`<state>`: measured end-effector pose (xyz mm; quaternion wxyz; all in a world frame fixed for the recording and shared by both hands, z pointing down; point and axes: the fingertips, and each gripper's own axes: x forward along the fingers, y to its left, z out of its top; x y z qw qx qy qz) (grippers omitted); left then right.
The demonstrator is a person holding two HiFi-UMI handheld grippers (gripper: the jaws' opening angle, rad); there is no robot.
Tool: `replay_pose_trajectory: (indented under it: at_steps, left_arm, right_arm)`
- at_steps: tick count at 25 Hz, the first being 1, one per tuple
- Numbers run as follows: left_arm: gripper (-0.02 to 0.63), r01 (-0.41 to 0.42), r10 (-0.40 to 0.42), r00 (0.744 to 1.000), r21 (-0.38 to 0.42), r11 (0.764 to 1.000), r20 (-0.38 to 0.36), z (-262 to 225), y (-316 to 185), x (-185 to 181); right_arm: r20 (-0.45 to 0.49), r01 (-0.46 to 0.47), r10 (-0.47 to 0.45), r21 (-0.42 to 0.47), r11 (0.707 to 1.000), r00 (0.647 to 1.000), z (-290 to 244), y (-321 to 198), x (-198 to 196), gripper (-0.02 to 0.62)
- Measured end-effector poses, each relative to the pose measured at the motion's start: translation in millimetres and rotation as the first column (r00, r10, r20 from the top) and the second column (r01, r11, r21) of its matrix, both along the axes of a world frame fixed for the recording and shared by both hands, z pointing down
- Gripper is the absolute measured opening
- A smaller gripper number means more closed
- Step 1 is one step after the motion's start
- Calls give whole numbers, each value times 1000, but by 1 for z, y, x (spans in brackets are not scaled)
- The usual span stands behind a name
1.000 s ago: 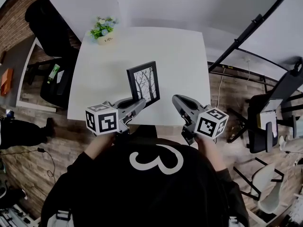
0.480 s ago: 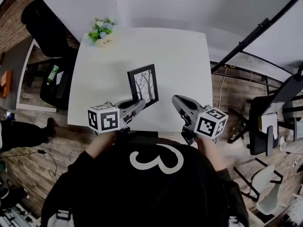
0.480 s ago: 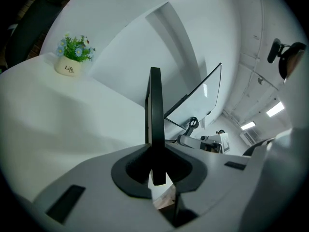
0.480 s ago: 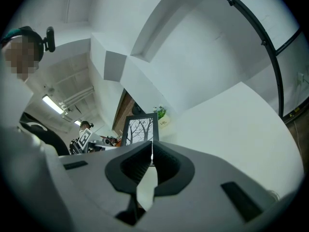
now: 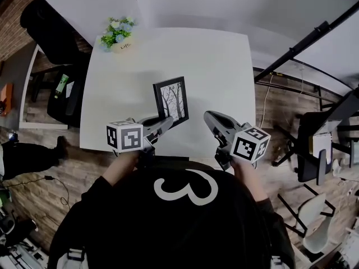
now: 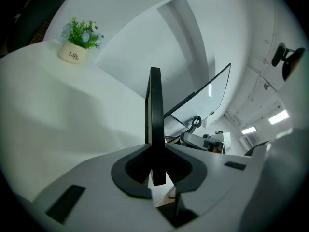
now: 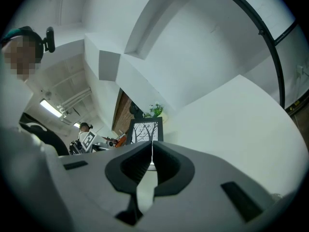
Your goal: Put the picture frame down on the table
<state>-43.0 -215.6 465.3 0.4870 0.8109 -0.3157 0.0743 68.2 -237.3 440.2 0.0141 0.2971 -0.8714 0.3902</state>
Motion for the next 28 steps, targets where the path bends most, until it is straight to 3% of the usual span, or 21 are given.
replay_pose_trajectory:
  at_steps: [7, 11, 28]
  left_arm:
    - [61, 7, -8, 1000, -67, 998, -8, 24, -9, -6]
    - [63, -6, 8, 1000, -85, 996, 23, 35, -9, -6]
    - [63, -50, 55, 998, -158, 986, 31, 56, -8, -2]
  right_arm:
    - [2, -7, 7, -36, 999, 1000, 14, -5, -3, 25]
    - [4, -15, 15, -48, 999, 1000, 19, -5, 0, 25]
    - [16, -19, 21, -83, 996, 1000, 28, -5, -3, 25]
